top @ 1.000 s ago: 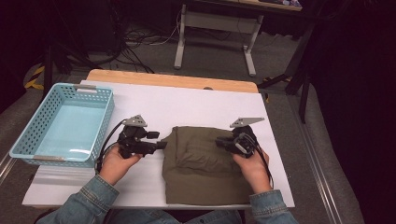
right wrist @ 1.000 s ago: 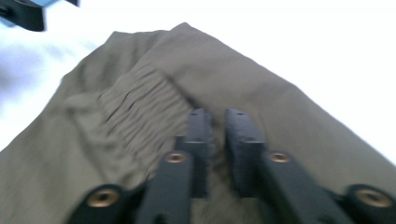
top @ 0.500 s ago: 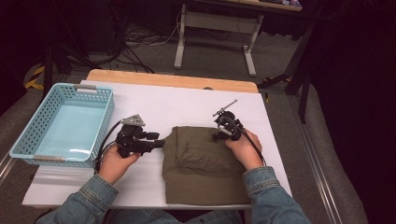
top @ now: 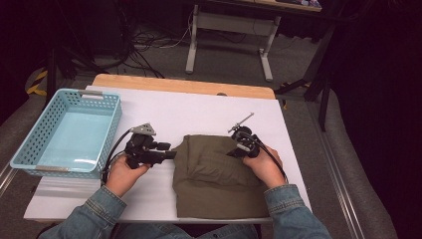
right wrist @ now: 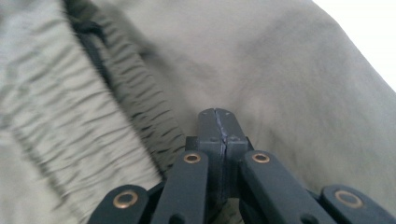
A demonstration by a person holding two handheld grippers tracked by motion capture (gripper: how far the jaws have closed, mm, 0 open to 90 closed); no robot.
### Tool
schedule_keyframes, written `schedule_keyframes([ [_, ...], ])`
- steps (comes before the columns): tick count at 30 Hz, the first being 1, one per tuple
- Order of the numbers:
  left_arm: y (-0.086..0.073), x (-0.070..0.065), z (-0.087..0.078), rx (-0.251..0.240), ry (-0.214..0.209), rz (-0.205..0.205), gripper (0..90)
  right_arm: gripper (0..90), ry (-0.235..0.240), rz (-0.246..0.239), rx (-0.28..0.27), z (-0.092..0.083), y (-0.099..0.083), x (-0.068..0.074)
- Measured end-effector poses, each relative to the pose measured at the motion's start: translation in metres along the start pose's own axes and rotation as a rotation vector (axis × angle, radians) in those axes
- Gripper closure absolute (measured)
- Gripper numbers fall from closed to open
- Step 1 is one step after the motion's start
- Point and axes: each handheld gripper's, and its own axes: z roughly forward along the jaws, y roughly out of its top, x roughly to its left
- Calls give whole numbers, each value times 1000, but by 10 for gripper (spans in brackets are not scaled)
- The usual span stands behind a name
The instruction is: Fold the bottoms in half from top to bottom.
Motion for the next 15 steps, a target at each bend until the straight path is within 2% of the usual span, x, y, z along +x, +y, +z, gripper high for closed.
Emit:
schedule_keyframes([
  [5, 0, -1, 3, 12, -9, 8, 537, 900, 41, -23, -39, -16, -10, 11],
  [7, 0, -3, 4, 15, -12, 12, 539, 900, 73, -37, -50, -23, -15, 20],
  [10, 0, -5, 5, 14, -22, 13, 539, 900, 86, -66, -55, -28, -22, 30],
  [13, 1, -9, 8, 17, -53, 14, 540, 900, 97, -72, -72, -34, -30, 37],
  [15, 1, -12, 10, 21, -55, 22, 544, 900, 107, -74, -82, -37, -38, 42],
])
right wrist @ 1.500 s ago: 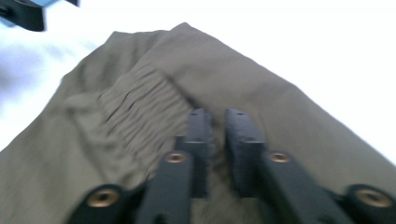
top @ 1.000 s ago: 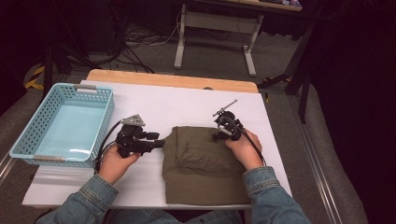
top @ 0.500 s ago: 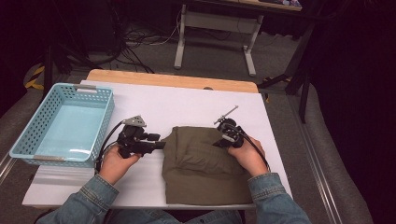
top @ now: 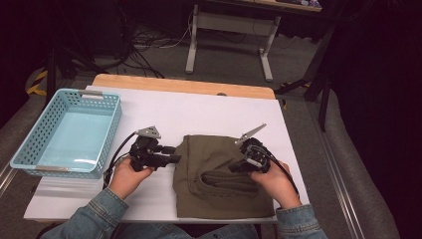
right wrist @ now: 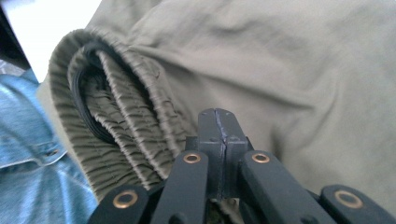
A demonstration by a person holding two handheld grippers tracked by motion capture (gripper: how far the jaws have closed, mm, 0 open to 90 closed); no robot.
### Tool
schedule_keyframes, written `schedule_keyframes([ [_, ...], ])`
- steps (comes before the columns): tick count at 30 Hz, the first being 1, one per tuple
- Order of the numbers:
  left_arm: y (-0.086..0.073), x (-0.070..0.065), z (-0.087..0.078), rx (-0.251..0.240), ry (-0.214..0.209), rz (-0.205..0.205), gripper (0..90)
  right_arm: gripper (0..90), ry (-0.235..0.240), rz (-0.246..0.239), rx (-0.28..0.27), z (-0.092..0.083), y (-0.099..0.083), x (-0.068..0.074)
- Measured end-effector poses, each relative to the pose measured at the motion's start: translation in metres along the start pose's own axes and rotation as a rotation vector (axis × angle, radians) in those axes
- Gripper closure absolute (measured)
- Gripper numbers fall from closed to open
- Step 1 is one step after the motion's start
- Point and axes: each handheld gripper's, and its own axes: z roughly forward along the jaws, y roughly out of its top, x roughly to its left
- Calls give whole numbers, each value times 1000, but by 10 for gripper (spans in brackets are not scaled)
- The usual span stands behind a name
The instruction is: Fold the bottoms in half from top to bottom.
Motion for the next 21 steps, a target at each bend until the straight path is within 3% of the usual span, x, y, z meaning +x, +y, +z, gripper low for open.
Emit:
schedule_keyframes([
  [5, 0, -5, 4, 9, -13, 18, 547, 900, 41, -9, -22, -5, -16, 12],
  [11, 0, -6, 6, 13, -7, 18, 547, 900, 21, 3, -113, -20, -26, 12],
  [16, 1, -4, 4, 4, 22, 2, 541, 900, -57, 32, -204, -25, -36, 7],
  [21, 5, 3, 1, -13, 109, 7, 543, 852, -148, 95, -320, -24, -55, -4],
])
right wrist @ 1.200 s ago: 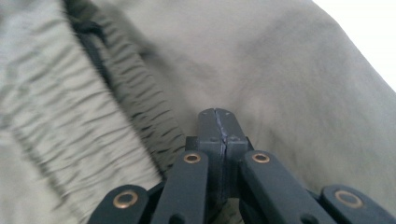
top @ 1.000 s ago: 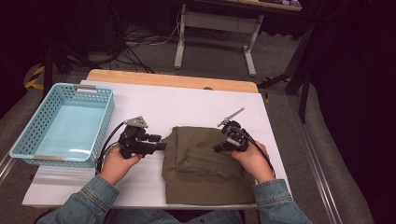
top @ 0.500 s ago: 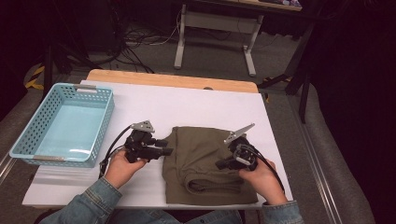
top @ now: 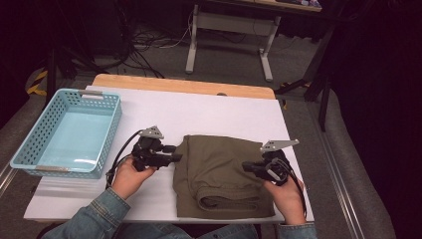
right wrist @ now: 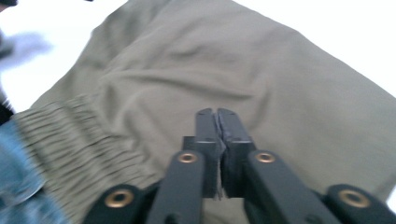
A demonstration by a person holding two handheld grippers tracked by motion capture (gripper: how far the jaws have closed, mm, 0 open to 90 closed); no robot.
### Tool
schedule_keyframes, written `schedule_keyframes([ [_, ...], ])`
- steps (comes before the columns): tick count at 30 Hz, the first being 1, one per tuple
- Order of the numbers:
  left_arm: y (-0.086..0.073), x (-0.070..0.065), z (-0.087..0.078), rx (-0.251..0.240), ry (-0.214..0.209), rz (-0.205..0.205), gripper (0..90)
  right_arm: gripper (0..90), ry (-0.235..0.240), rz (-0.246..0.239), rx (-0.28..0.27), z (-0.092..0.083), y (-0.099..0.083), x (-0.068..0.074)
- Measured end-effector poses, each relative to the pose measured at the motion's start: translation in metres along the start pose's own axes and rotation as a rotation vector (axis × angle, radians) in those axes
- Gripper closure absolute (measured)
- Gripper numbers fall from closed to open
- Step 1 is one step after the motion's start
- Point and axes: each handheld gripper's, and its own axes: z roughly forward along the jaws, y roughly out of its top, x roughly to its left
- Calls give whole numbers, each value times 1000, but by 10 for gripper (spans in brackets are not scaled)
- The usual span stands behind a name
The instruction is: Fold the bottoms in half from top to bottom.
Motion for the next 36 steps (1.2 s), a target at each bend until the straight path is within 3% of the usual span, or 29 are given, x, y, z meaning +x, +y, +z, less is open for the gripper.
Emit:
schedule_keyframes([
  [2, 4, 5, 1, -4, 11, -18, 541, 803, -18, 34, -28, 0, -6, -7],
  [6, 13, 16, 10, 8, 50, -27, 514, 695, -80, 49, -41, -1, -11, -12],
  [11, 21, 35, 34, 68, 99, -43, 493, 550, -118, 61, -61, -2, -17, -13],
  [14, 25, 47, 47, 116, 127, -56, 481, 514, -120, 58, -62, -1, -18, -12],
  [17, 30, 55, 56, 134, 132, -60, 479, 507, -114, 46, -55, 2, -19, -10],
  [20, 34, 57, 65, 167, 137, -35, 483, 507, -110, 45, -46, 6, -19, -10],
  [21, 35, 58, 74, 200, 149, -1, 493, 507, -111, 45, -43, 6, -18, -9],
  [24, 36, 57, 82, 226, 125, 12, 552, 513, -112, 36, -40, 8, -18, -8],
  [26, 35, 54, 86, 237, 90, 1, 678, 517, -116, 37, -35, 9, -19, -9],
  [27, 35, 52, 87, 239, 96, 4, 760, 517, -119, 38, -33, 10, -19, -10],
  [29, 36, 45, 89, 254, 143, 53, 854, 517, -118, 43, -31, 11, -20, -11],
  [31, 37, 42, 89, 251, 181, 82, 881, 512, -114, 43, -33, 11, -20, -11],
  [34, 41, 39, 82, 194, 235, 89, 888, 475, -111, 43, -40, 11, -19, -10],
  [36, 45, 37, 79, 162, 298, 129, 888, 463, -97, 50, -45, 11, -18, -11],
])
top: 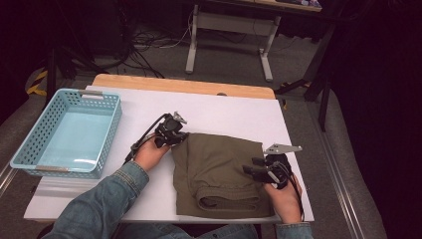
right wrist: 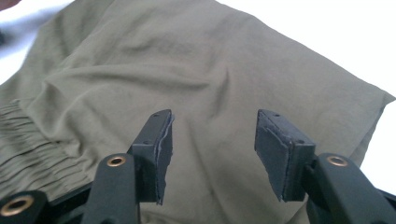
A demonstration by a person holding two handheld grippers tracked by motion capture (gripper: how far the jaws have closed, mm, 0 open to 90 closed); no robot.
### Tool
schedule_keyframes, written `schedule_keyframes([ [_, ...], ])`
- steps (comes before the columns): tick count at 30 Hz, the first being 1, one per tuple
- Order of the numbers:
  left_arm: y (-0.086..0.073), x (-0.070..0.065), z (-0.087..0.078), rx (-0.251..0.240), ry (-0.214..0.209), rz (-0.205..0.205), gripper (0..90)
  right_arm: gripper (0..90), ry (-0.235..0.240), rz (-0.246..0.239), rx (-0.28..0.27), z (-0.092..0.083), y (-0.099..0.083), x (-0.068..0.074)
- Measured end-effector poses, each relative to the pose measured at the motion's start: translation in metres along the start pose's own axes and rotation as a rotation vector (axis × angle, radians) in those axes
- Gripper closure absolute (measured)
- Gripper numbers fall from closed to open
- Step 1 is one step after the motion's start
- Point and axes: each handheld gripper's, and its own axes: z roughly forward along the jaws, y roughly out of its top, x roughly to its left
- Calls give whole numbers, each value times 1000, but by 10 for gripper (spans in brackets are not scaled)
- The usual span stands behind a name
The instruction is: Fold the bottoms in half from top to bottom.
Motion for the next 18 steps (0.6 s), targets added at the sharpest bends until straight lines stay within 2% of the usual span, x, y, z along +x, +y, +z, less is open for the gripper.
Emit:
schedule_keyframes([
  [2, 3, 3, -2, -6, 45, 12, 888, 442, -1, -5, -16, 0, 1, 0],
  [5, 8, 13, -3, -8, 65, -7, 888, 397, -31, -21, -37, 0, 1, 1],
  [9, 14, 27, -5, -9, 105, -32, 886, 385, -59, -20, -50, 3, 0, 0],
  [13, 23, 39, -7, -23, 149, -43, 886, 352, -47, -9, -56, 7, -2, -1],
  [16, 28, 48, -5, -34, 170, -55, 885, 329, -65, -23, -52, 11, -2, 2],
  [18, 30, 54, -1, -32, 165, -59, 883, 320, -62, -22, -54, 13, -2, 2],
])
